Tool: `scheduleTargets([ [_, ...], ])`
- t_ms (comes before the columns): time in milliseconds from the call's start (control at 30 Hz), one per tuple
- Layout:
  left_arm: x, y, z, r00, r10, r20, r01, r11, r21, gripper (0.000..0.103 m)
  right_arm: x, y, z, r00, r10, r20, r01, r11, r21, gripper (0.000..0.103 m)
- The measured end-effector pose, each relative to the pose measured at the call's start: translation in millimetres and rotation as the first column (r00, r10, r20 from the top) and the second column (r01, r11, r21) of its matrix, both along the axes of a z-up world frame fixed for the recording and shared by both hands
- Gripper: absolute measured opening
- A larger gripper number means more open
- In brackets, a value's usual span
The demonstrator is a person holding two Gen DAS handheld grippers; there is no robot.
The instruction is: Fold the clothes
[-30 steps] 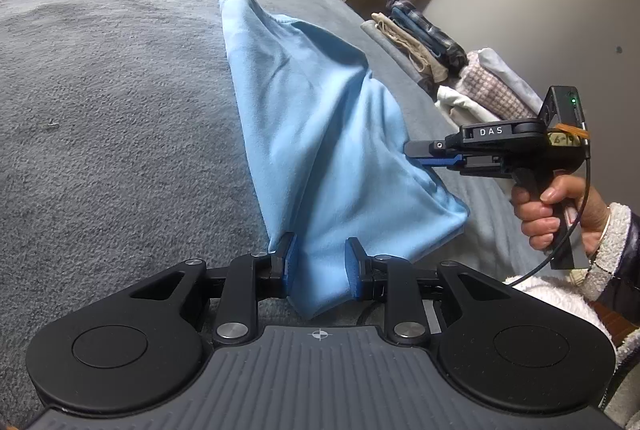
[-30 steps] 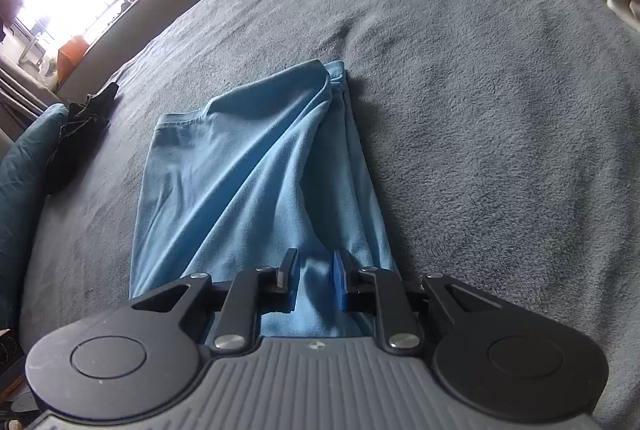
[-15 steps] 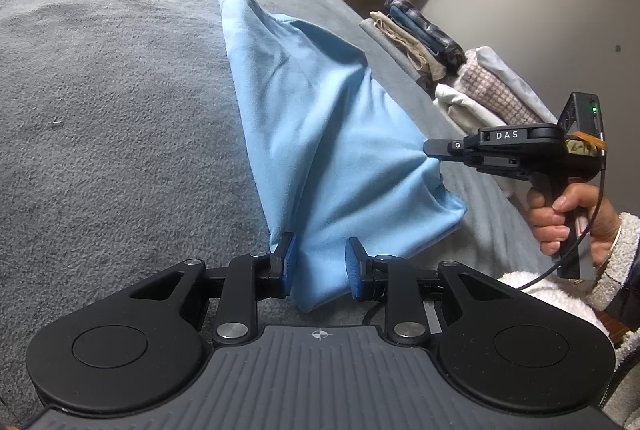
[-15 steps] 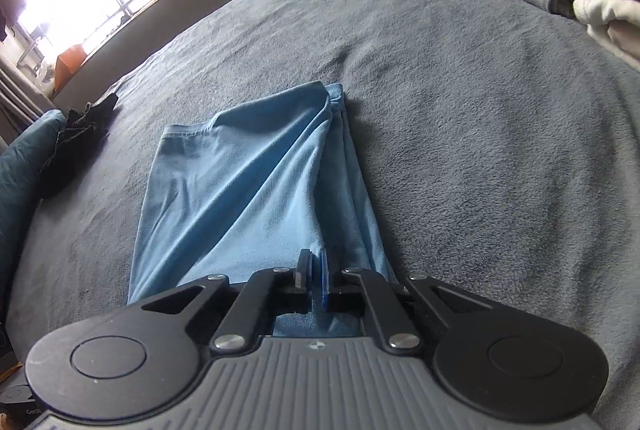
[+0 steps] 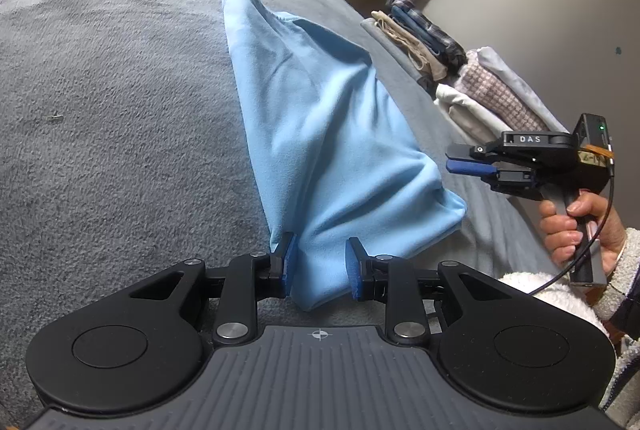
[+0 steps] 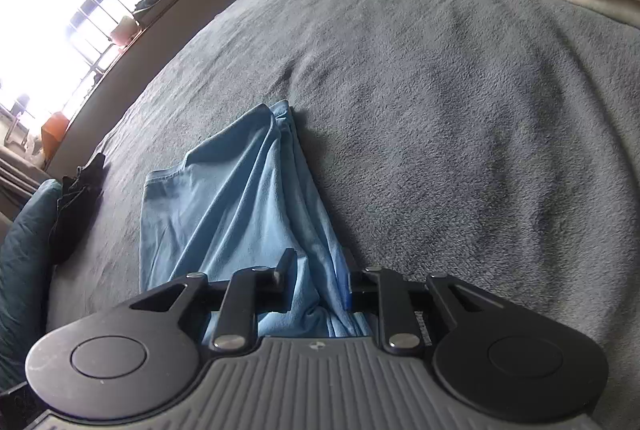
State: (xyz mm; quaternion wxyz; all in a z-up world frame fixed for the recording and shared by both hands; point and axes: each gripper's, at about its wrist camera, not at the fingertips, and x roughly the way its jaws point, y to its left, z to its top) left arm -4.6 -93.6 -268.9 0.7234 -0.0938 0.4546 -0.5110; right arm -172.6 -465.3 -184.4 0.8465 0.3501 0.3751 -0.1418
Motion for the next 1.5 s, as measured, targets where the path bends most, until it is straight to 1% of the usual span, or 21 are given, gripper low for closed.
scheduleTargets([
  [133, 1.0, 0.9, 1.7, 1.0, 0.005, -0.005, -0.005, 1.0, 0.001, 0.026, -2.4, 14.9, 4.0, 0.992, 0.111, -0.057, -0.115, 0.991, -0.074, 0.025],
  [233, 1.2, 1.3, 3.9, 1.0, 0.006, -0.002, -0.006, 1.0, 0.007, 0.026, 3.3, 31.4, 2.2, 0.974, 0.19, -0.12, -0.207, 0.966, -0.153, 0.025],
  [333, 1.1, 1.9, 5.3, 1.0, 0.007, 0.0, -0.007, 1.0, 0.011, 0.026, 11.3, 45.7, -0.8, 0.954, 0.228, -0.194, -0.27, 0.935, -0.228, 0.025],
  [400, 1.4, 2.1, 5.7, 1.0, 0.008, 0.0, -0.008, 1.0, 0.012, 0.026, 14.6, 53.5, -2.2, 0.944, 0.237, -0.229, -0.295, 0.918, -0.267, 0.018],
  [433, 1.6, 2.4, 5.7, 1.0, 0.008, 0.0, -0.008, 1.0, 0.012, 0.026, 14.3, 54.0, -1.9, 0.942, 0.236, -0.238, -0.298, 0.915, -0.273, 0.003],
  [500, 2.0, 3.1, 5.8, 1.0, 0.007, 0.0, -0.007, 1.0, 0.012, 0.026, 11.0, 53.4, 0.1, 0.943, 0.219, -0.25, -0.287, 0.916, -0.279, 0.002],
  [633, 3.3, 3.2, 5.4, 1.0, 0.005, -0.003, -0.005, 1.0, 0.009, 0.026, 2.4, 46.9, 2.8, 0.953, 0.183, -0.241, -0.239, 0.943, -0.232, 0.001],
  [733, 4.2, 3.2, 5.1, 1.0, 0.005, -0.005, -0.005, 1.0, 0.007, 0.026, -5.3, 40.2, -1.0, 0.957, 0.141, -0.253, -0.197, 0.957, -0.215, 0.001],
  [833, 4.5, 3.4, 5.4, 1.0, 0.004, -0.004, -0.004, 1.0, 0.007, 0.026, -9.9, 30.0, -5.6, 0.96, 0.072, -0.27, -0.131, 0.969, -0.208, 0.0],
  [900, 4.6, 3.8, 6.0, 1.0, 0.002, -0.004, -0.002, 1.0, 0.007, 0.026, -15.6, 20.5, -5.8, 0.967, 0.023, -0.253, -0.07, 0.981, -0.18, 0.0],
  [967, 5.1, 4.0, 6.7, 1.0, 0.002, -0.004, -0.002, 1.0, 0.007, 0.026, -23.3, 11.5, -3.3, 0.977, -0.008, -0.215, -0.015, 0.994, -0.106, 0.001],
  [1033, 5.3, 3.6, 7.9, 1.0, 0.0, -0.002, 0.0, 1.0, 0.011, 0.026, -28.8, 5.2, -2.2, 0.982, -0.022, -0.187, 0.019, 1.0, -0.017, 0.003],
  [1100, 4.8, 4.5, 10.1, 1.0, -0.006, 0.003, 0.006, 1.0, 0.016, 0.026, -33.1, 0.8, -2.2, 0.985, -0.032, -0.17, 0.044, 0.997, 0.068, 0.01],
  [1133, 4.4, 5.1, 11.2, 1.0, -0.01, 0.005, 0.01, 1.0, 0.018, 0.026, -33.8, 0.5, -2.6, 0.983, -0.036, -0.178, 0.052, 0.995, 0.087, 0.029],
  [1167, 3.9, 7.3, 12.4, 1.0, -0.015, 0.01, 0.015, 1.0, 0.019, 0.026, -33.4, 1.5, -2.2, 0.983, -0.034, -0.183, 0.05, 0.995, 0.086, 0.044],
  [1300, 1.0, 18.0, 14.8, 0.999, -0.029, 0.012, 0.029, 0.999, 0.018, 0.026, -24.0, 10.7, -1.9, 0.983, 0.018, -0.181, -0.005, 0.998, 0.068, 0.043],
  [1333, 0.6, 20.6, 14.8, 1.0, -0.028, 0.009, 0.028, 0.999, 0.02, 0.026, -19.3, 14.4, -3.2, 0.981, 0.046, -0.188, -0.036, 0.998, 0.059, 0.041],
  [1367, 0.5, 22.7, 14.5, 1.0, -0.024, 0.006, 0.024, 0.999, 0.023, 0.026, -14.8, 18.6, -4.7, 0.976, 0.068, -0.209, -0.061, 0.997, 0.036, 0.037],
  [1433, 0.4, 26.8, 13.9, 1.0, -0.018, 0.001, 0.018, 0.999, 0.029, 0.026, -6.6, 27.0, -9.1, 0.955, 0.091, -0.283, -0.105, 0.994, -0.033, 0.036],
  [1500, 0.8, 30.2, 13.4, 1.0, -0.01, -0.006, 0.01, 0.999, 0.032, 0.026, -4.1, 29.4, -14.6, 0.935, 0.084, -0.344, -0.115, 0.991, -0.071, 0.036],
])
